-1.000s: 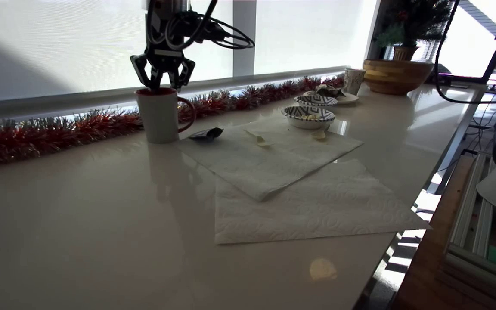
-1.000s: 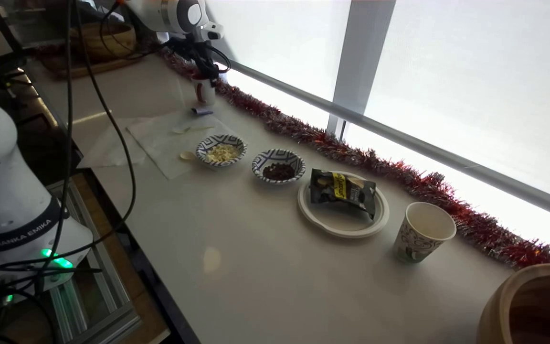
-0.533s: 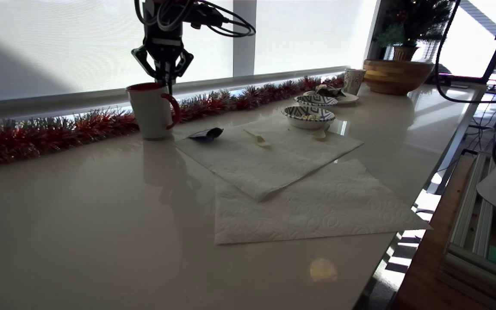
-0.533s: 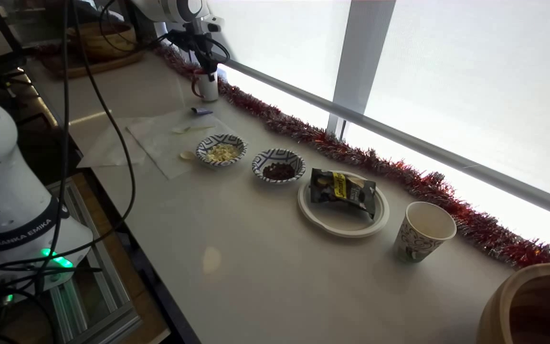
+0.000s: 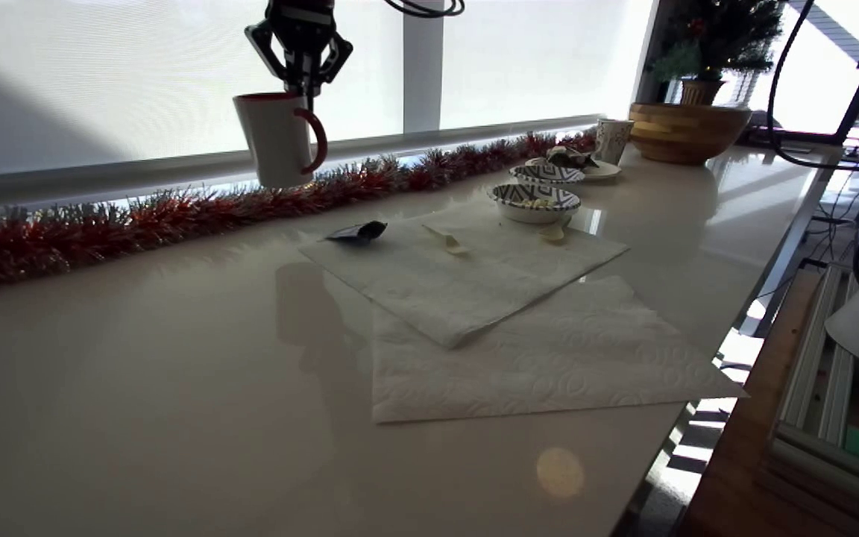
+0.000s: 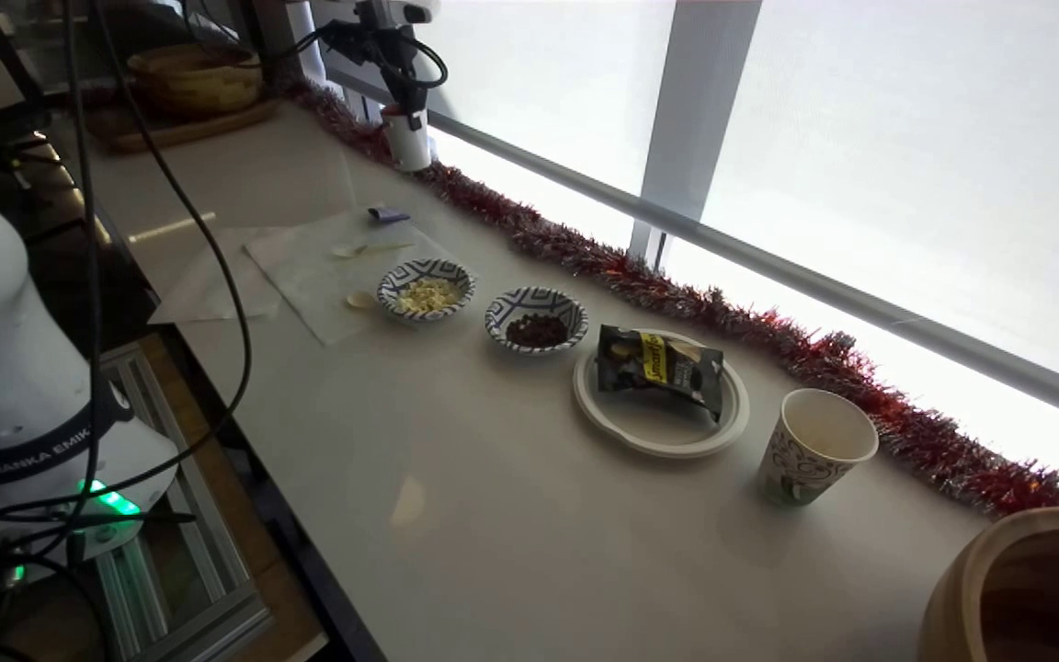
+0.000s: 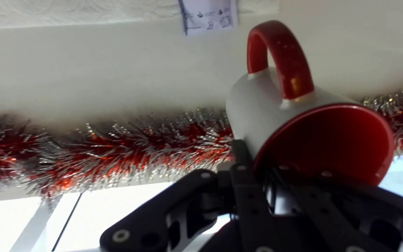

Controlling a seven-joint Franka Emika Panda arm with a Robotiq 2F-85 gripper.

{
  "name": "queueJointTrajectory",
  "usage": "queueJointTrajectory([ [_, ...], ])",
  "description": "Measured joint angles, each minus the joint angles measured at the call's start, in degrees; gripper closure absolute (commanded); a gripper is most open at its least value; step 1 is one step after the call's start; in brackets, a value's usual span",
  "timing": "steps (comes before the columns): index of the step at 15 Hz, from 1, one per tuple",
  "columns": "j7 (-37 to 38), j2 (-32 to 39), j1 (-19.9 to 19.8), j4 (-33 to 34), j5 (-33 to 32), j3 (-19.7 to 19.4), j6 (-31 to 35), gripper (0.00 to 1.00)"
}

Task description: Move the bowl and mug to the right

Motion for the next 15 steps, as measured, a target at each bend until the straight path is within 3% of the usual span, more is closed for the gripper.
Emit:
queueJointTrajectory([
  [8,1.07,-12.32,-10.01,-13.8,2.62,-1.77,1.12,0.98],
  [14,-1.02,-19.36,-16.16,-28.14,3.17,-3.48,12.91,0.98],
  [15,-2.39,-20.31,-17.2,-30.1,3.75,-3.82,14.43,0.91],
])
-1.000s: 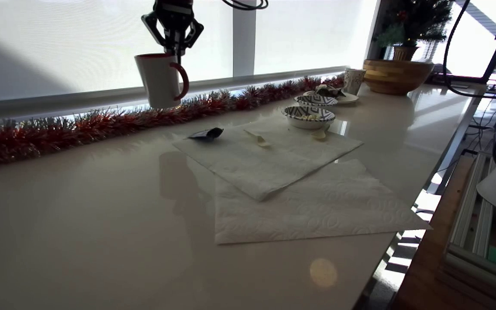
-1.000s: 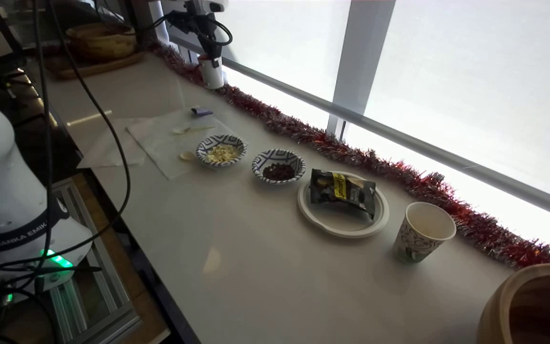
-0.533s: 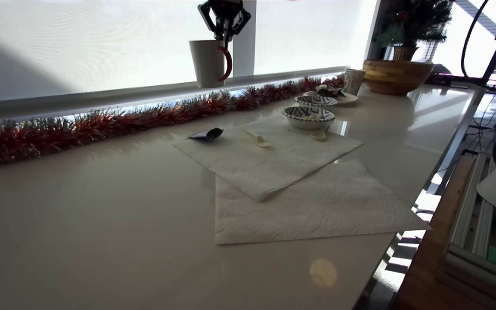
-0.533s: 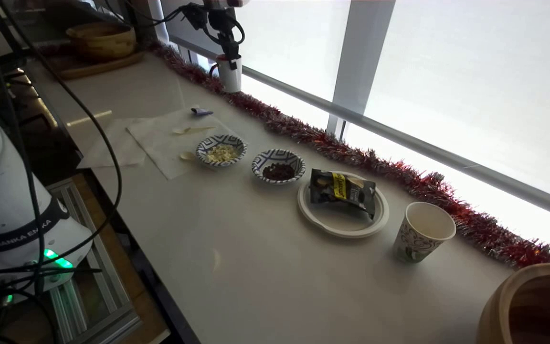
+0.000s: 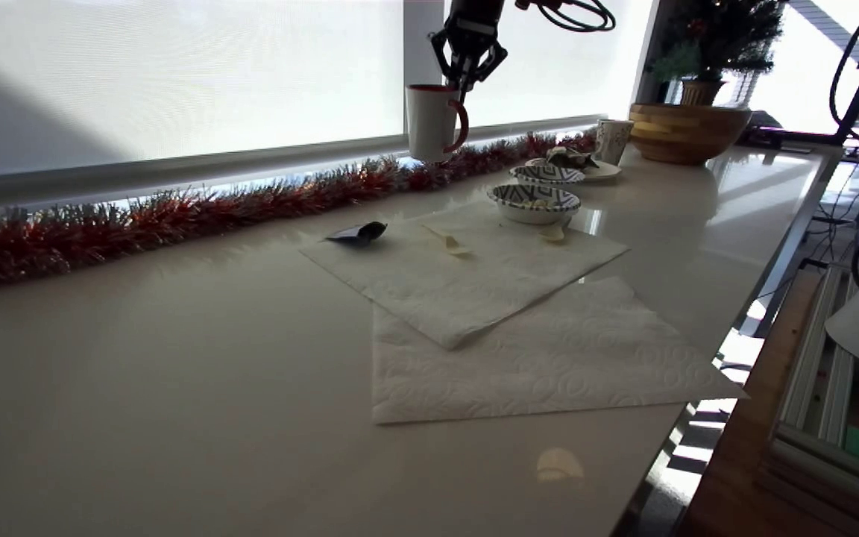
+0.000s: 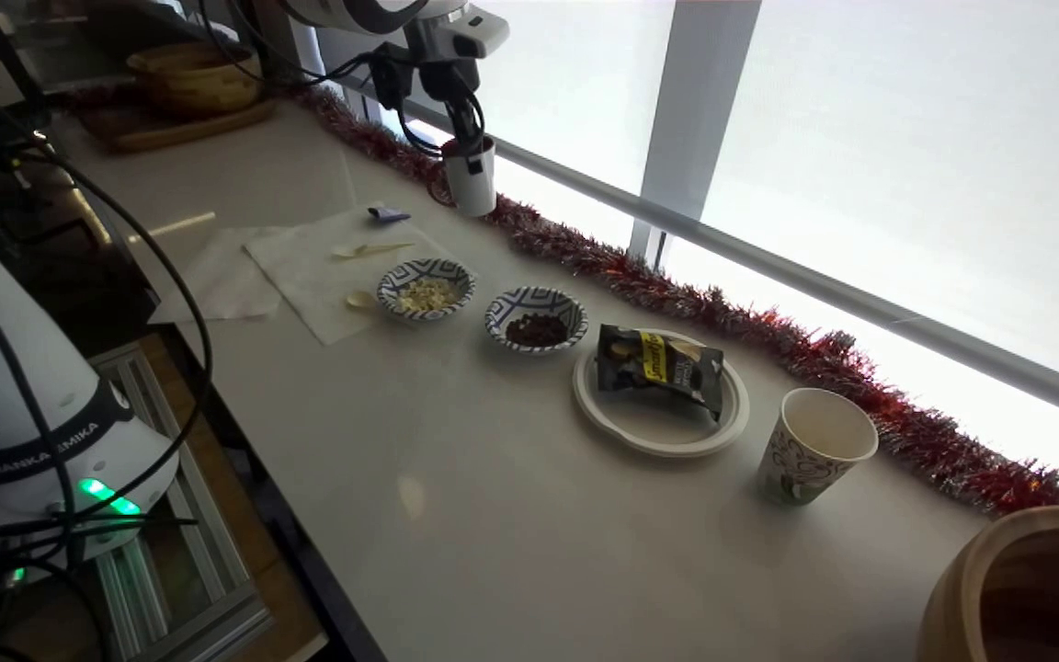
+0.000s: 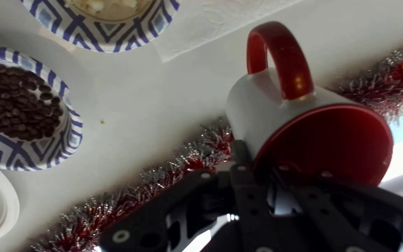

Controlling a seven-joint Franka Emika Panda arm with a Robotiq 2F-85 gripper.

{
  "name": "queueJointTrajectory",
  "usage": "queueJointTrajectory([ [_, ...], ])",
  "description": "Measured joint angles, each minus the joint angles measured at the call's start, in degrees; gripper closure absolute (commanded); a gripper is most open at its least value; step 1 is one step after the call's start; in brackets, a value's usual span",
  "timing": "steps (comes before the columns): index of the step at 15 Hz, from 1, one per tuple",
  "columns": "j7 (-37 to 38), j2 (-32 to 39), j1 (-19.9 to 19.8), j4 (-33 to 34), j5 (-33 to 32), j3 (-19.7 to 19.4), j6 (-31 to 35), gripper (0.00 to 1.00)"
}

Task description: Move the bowl and mug to the right

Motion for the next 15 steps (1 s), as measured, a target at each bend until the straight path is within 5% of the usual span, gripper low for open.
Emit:
queueJointTrajectory([
  [7,-0.6,0.59,-0.41,-0.82,0.05,0.27,0.24,0.98],
  [15,-9.62,3.05,-3.79,-0.86,0.27,-1.96,0.8,0.98],
])
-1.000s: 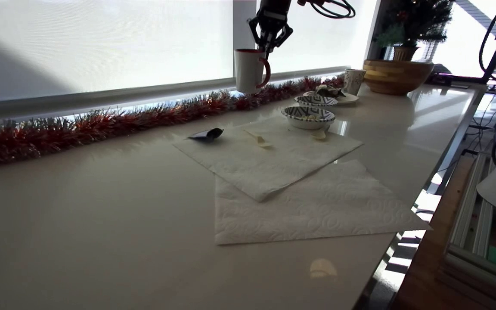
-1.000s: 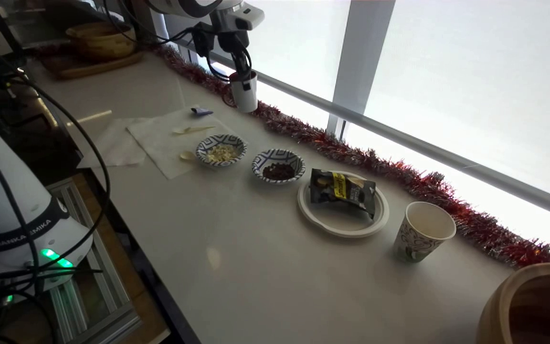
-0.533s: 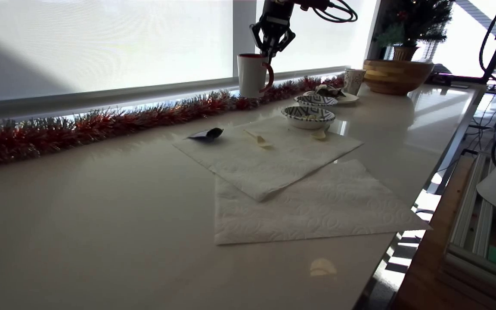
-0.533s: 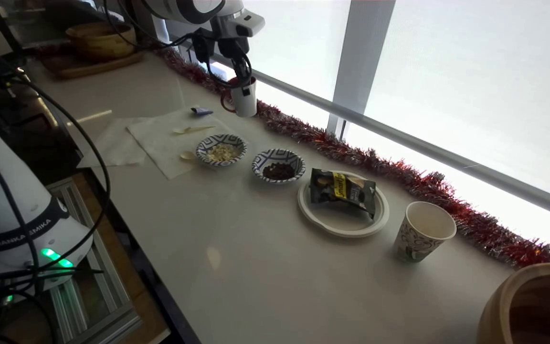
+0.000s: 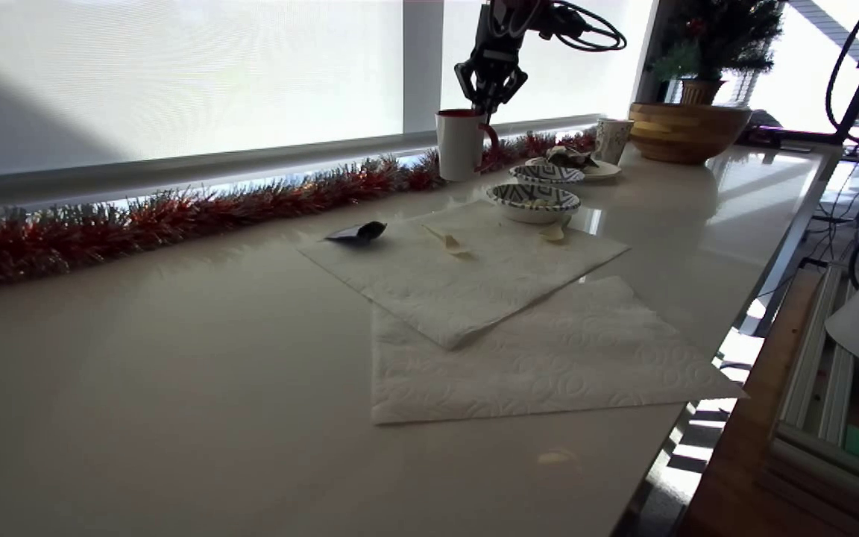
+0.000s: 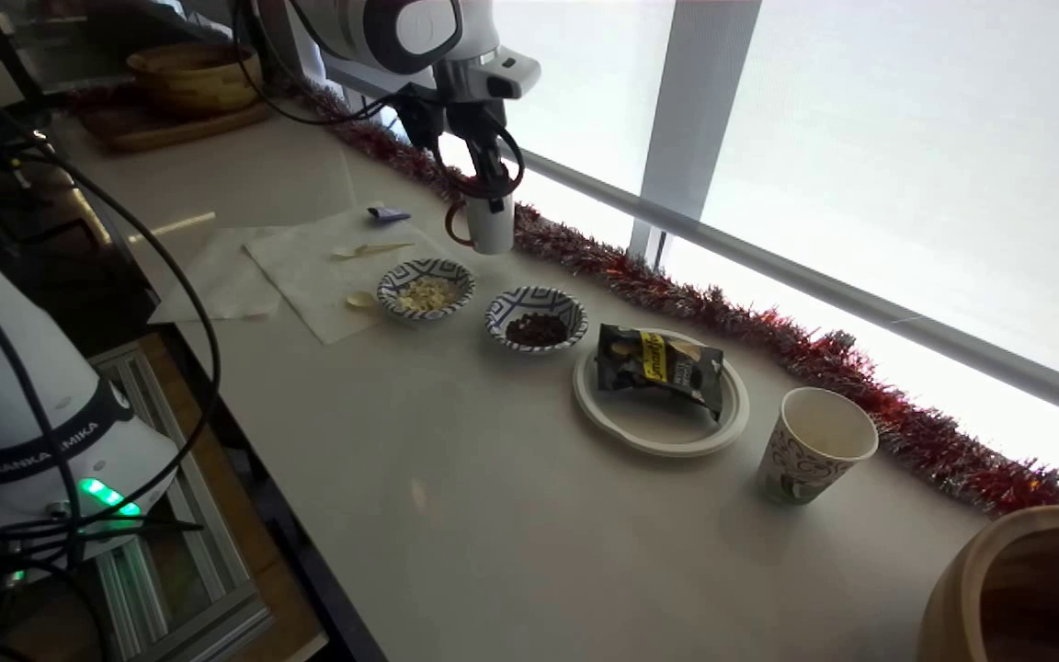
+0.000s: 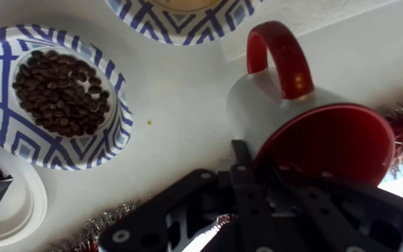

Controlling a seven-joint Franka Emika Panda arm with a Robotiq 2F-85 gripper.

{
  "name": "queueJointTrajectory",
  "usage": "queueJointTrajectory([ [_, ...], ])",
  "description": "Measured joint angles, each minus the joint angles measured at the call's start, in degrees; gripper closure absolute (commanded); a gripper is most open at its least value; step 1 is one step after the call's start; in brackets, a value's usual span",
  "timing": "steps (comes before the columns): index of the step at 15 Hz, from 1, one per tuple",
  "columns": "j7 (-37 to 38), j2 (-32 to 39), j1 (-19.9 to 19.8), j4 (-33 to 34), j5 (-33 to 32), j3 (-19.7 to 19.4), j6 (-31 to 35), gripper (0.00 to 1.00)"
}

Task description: Move the bowl and mug to the right

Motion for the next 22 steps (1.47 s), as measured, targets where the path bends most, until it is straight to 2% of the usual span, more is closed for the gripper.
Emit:
queueJointTrajectory([
  [8,-12.14,2.49,-3.75,1.0,5.77,-0.91,0.04,0.98],
  [14,-17.1,5.58,-4.71,3.18,9.84,-0.88,0.17,0.98],
  [21,-21.42,7.73,-5.2,4.52,10.26,-0.83,0.11,0.98],
  [22,-22.2,7.82,-5.31,4.68,10.26,-0.78,0.01,0.81],
])
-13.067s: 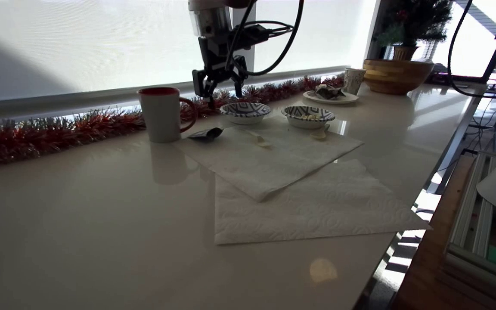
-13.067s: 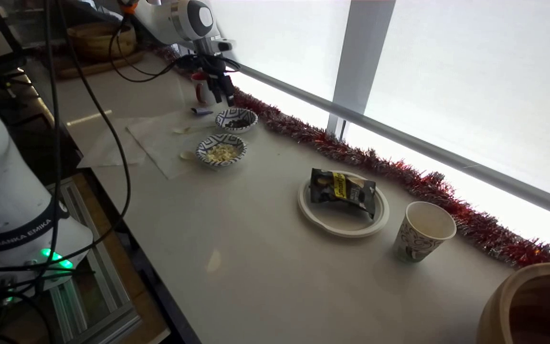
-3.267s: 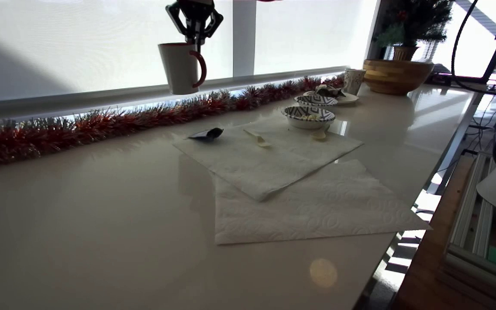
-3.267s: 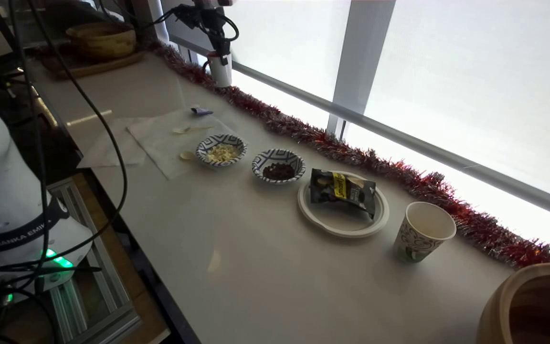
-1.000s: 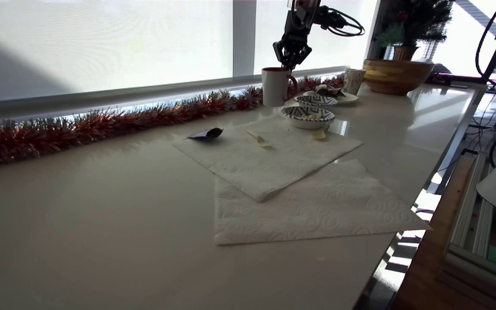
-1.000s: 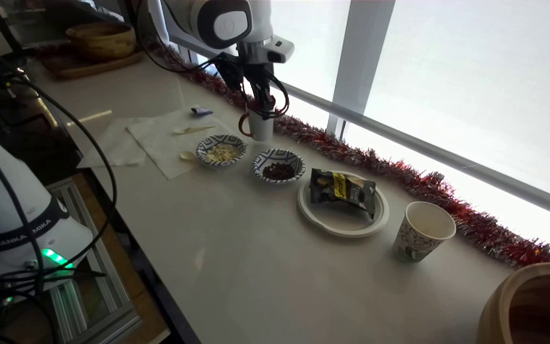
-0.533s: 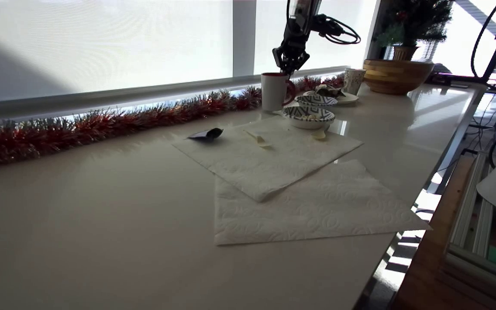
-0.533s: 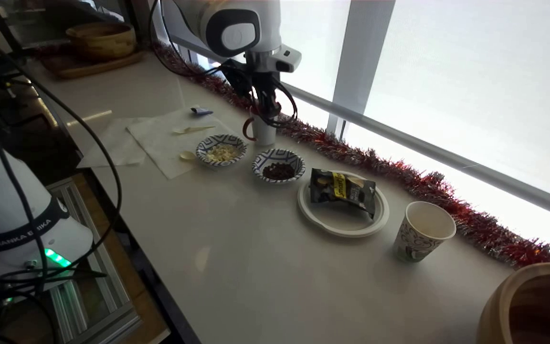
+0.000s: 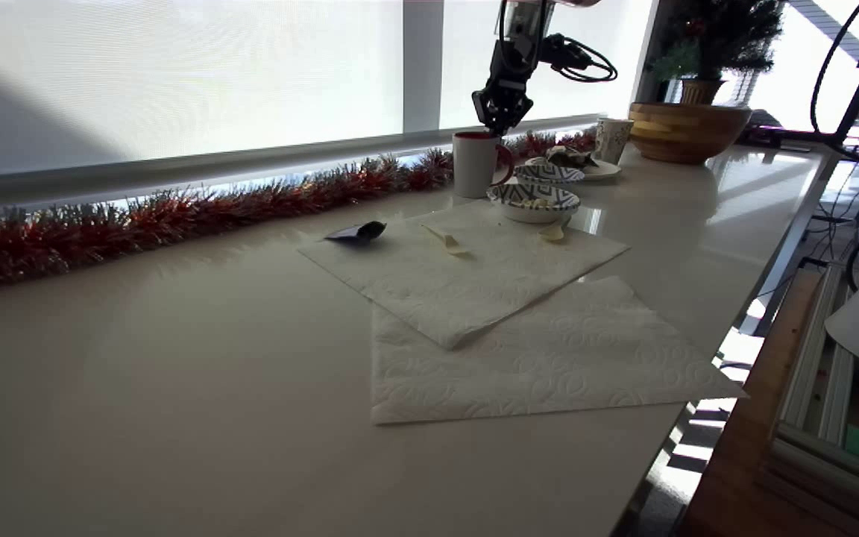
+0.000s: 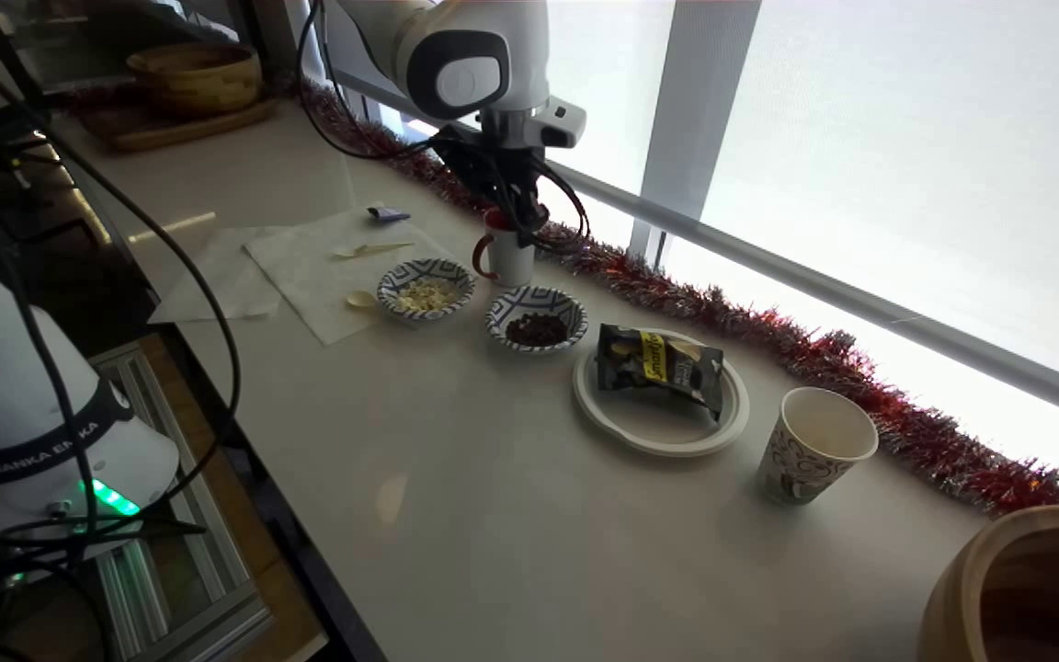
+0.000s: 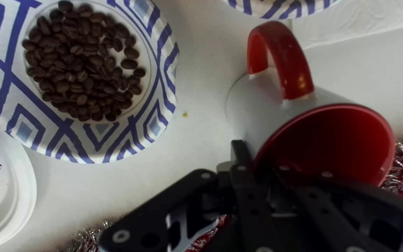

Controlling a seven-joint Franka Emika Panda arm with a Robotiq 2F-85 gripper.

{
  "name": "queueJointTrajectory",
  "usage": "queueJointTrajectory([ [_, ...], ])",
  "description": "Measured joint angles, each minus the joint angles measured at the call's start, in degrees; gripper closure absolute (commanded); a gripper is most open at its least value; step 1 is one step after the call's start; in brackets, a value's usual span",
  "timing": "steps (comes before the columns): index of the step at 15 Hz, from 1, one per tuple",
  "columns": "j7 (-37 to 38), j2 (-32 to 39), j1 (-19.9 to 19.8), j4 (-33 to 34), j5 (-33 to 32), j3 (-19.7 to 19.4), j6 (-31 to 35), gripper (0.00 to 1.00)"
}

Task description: Move the bowl and mug to the right

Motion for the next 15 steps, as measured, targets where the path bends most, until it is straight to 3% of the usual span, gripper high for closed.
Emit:
queueJointTrajectory([
  [1,-0.6,0.07,-0.07,0.12,0.0,0.05,-0.04,0.77],
  [2,-1.07,0.11,-0.11,0.18,0.0,0.08,-0.1,0.58],
  [10,-2.55,-1.16,-0.11,0.84,0.0,0.65,-0.56,0.03],
  [15,0.24,-9.98,2.47,-0.08,-3.57,1.3,-10.27,0.0],
])
